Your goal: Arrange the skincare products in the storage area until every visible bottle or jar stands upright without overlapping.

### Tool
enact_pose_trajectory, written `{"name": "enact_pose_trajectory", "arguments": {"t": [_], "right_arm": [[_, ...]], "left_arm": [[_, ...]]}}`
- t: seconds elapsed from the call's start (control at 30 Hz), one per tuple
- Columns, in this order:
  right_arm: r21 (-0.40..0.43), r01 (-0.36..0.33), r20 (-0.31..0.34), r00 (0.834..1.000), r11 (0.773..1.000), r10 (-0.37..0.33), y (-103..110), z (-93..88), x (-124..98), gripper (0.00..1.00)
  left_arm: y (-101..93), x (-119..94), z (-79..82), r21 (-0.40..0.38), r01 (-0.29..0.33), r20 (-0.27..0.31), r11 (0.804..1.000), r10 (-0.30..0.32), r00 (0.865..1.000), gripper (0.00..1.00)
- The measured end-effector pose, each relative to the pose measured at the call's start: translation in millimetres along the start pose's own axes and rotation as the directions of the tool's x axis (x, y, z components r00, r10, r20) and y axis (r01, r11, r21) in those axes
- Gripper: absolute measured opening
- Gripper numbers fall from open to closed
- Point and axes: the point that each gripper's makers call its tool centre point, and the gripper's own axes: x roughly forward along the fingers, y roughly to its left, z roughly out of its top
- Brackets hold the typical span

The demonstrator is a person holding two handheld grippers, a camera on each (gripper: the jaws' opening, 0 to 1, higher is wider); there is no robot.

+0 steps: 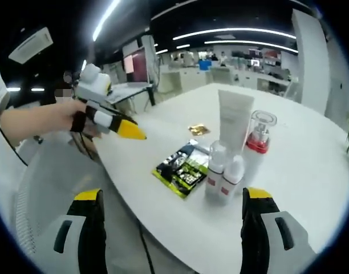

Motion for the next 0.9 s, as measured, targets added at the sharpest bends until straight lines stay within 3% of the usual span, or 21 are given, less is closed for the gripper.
{"name": "enact_pose_trajectory", "arguments": {"t": [0.23,0.3,0.57,0.9], "right_arm": [[0.010,0.012,-0.006,1.000,1.000,-0.012,-2,-1.9,1,0.99],[0.003,0.016,-0.010,1.000,1.000,-0.016,-3,-2.6,0,0.97],[0.008,0.027,-0.014,1.000,1.000,-0.026,-5,-3.4,1,0.98],[0.015,0.028,-0.022,0.999,0.999,-0.028,-6,-5.5,2,0.98]], "left_arm": [[-1.1,48,13.8,-0.041,-0.038,-0.015,0.998,0.038,0.999,0.95],[-9.5,56,15.4,-0.047,-0.054,-0.027,0.997,0.052,0.998,0.94],[-5.1,92,33.0,-0.036,-0.122,-0.058,0.992,0.119,0.991,0.89],[12.3,129,32.3,-0.089,-0.224,-0.147,0.970,0.210,0.967,0.81]]}}
